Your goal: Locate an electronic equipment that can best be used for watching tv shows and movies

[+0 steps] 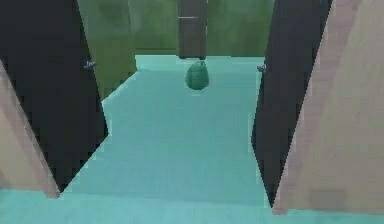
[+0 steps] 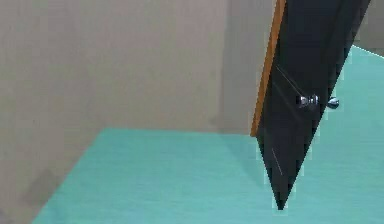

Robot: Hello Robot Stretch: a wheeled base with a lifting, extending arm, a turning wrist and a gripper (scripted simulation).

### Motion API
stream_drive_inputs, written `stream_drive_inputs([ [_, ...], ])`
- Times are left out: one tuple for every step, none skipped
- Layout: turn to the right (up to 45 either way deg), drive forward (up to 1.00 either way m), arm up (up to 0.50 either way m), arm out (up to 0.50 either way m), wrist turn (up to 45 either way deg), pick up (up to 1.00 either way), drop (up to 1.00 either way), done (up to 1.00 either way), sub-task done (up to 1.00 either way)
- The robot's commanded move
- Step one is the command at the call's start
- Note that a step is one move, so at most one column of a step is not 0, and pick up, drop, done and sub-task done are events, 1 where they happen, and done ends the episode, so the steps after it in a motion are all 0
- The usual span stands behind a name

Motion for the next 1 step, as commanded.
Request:
stream_drive_inputs([
  [0.0, 0.9, 0.0, 0.0, 0.0, 0.0, 0.0, 0.0, 0.0],
])
